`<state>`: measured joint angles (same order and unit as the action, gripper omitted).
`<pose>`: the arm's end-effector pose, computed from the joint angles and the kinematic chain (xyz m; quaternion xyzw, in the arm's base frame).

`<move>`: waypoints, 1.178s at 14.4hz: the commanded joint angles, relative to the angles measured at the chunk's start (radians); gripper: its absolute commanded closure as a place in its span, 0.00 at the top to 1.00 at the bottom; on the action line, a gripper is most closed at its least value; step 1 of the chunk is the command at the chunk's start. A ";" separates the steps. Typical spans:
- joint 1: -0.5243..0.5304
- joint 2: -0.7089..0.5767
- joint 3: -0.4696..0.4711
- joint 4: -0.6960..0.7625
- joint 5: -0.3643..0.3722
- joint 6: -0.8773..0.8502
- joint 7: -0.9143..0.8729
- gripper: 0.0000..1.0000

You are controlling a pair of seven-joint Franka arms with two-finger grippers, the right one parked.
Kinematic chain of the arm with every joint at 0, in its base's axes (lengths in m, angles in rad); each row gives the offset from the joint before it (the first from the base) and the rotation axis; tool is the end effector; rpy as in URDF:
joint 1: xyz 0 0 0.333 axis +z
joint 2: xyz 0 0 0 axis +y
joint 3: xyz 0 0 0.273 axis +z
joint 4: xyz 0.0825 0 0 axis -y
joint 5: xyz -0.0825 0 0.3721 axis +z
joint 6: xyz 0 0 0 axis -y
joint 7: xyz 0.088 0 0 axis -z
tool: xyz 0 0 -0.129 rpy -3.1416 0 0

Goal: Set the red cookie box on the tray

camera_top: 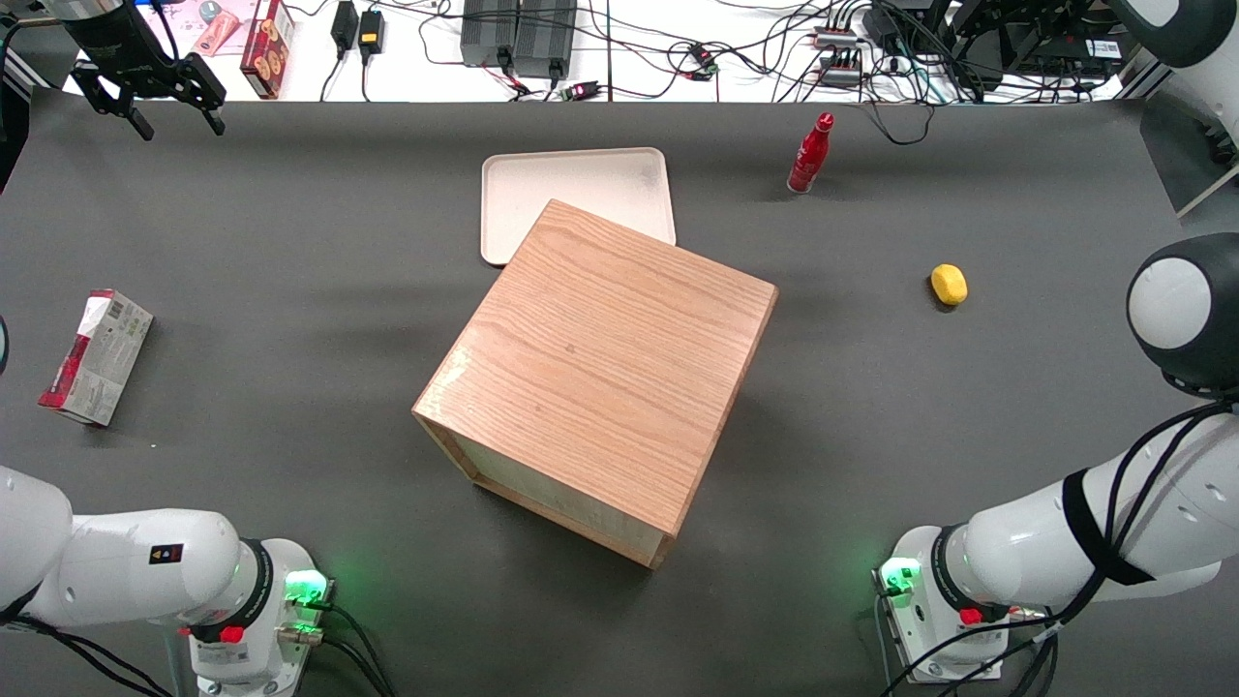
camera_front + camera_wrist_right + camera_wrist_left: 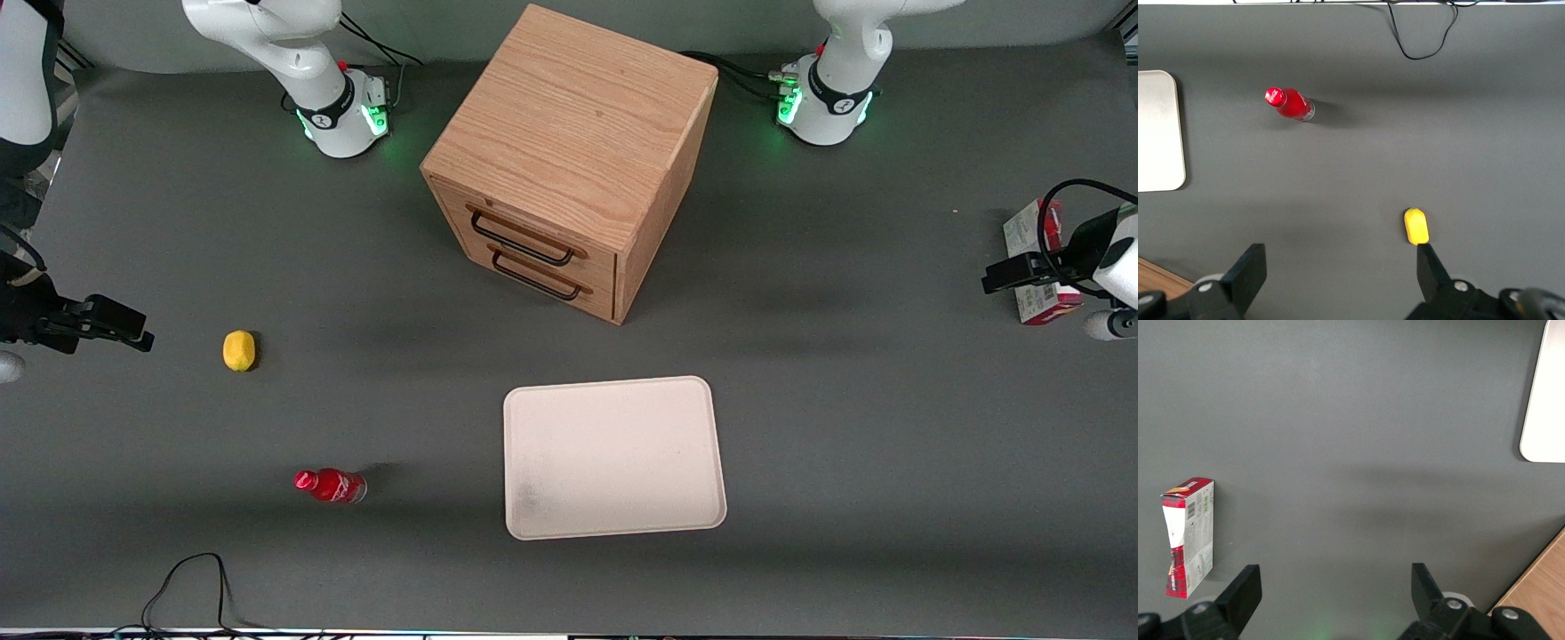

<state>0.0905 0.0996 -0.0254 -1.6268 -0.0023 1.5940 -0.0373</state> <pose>0.5586 0.0366 0.4808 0.9965 0.0511 -0.0661 0.0033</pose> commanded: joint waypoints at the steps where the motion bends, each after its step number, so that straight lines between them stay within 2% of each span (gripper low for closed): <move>1: -0.003 0.017 0.004 0.042 -0.012 -0.034 -0.007 1.00; 4: 0.009 0.025 0.016 0.044 0.043 -0.023 0.042 1.00; 5: 0.024 0.026 0.047 0.044 0.062 -0.019 0.069 1.00; 11: 0.069 0.126 0.324 0.009 0.065 0.095 0.480 1.00; 14: 0.069 0.108 0.419 -0.128 0.056 0.205 0.609 1.00; 17: 0.071 0.045 0.481 -0.353 0.054 0.379 0.686 1.00</move>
<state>0.1764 0.2321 0.4184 -1.7933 0.0563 1.8549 0.5977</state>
